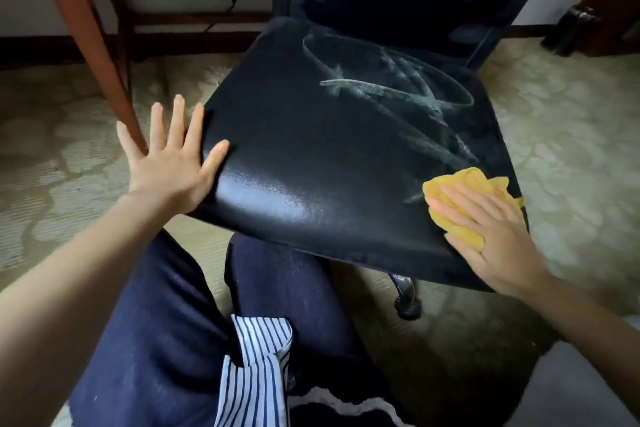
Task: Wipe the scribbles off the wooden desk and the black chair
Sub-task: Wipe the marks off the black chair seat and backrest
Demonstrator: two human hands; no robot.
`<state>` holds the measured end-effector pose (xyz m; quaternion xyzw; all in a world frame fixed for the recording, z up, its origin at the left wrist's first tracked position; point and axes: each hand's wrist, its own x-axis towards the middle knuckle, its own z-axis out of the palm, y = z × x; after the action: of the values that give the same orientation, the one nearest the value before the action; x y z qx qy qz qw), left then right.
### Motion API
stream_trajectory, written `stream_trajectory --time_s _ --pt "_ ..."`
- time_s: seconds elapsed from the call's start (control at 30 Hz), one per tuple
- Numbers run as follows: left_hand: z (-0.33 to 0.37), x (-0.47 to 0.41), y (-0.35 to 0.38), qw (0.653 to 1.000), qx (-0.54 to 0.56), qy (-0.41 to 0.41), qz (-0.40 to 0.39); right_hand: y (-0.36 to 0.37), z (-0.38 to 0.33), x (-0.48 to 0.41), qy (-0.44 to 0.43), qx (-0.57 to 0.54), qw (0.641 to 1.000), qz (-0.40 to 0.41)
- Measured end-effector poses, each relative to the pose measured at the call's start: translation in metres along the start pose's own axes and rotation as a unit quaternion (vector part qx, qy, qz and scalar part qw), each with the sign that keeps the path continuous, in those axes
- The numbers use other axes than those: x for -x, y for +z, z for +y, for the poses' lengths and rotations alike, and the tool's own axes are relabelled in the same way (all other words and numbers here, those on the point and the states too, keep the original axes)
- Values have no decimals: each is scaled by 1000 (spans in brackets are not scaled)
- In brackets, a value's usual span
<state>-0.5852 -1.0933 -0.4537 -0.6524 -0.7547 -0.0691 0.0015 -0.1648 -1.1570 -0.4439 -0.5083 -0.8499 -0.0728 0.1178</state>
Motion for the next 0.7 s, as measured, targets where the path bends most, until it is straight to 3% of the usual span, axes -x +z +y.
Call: stream_trajectory --time_s 0.1,0.2,0.43,0.57,0.7 --pt "-7 -16 -8 994 -101 8 31 -4 6 -14 94 -66 993 -13" --pt "-2 -22 -13 989 -132 2 66 -3 14 -36 142 -88 985 -36" --pt "65 13 -1 995 29 53 78 11 9 -112 193 -96 972 -94" --pt "97 45 8 993 66 83 58 3 -28 -135 177 -83 970 -145" --pt "106 60 12 991 114 65 30 0 -58 -128 100 -85 976 -176"
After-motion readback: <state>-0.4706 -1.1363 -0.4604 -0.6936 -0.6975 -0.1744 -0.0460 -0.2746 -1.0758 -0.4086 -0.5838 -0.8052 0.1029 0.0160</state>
